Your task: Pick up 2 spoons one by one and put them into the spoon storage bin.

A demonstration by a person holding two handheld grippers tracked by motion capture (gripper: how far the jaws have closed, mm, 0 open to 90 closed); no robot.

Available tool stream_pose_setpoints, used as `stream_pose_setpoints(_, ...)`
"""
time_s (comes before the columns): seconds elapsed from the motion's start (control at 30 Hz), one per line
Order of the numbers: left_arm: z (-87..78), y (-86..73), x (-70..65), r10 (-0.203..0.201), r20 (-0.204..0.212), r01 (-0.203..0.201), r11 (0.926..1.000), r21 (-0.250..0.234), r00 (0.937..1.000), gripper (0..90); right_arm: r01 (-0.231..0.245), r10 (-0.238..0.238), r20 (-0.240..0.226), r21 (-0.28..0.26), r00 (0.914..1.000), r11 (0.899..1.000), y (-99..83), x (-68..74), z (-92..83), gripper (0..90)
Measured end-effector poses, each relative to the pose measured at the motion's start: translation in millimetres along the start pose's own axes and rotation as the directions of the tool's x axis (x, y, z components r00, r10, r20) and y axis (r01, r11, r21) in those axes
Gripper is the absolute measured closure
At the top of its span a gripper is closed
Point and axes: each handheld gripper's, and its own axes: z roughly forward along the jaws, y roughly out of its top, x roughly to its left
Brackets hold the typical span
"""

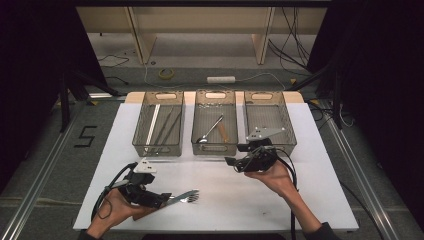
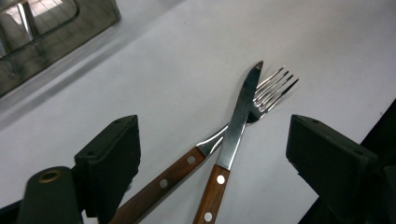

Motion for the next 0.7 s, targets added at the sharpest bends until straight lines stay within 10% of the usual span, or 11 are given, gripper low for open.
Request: stream_pose_setpoints(0.7,7.7,-7.3,-0.4,0.039,-0.011,-0.037,0.9935,0.108,0.9992,18.7,-0.053,0.052,-0.02,-0.064,0.9984,0.997,-37.3,1.6,-22.4,32.5)
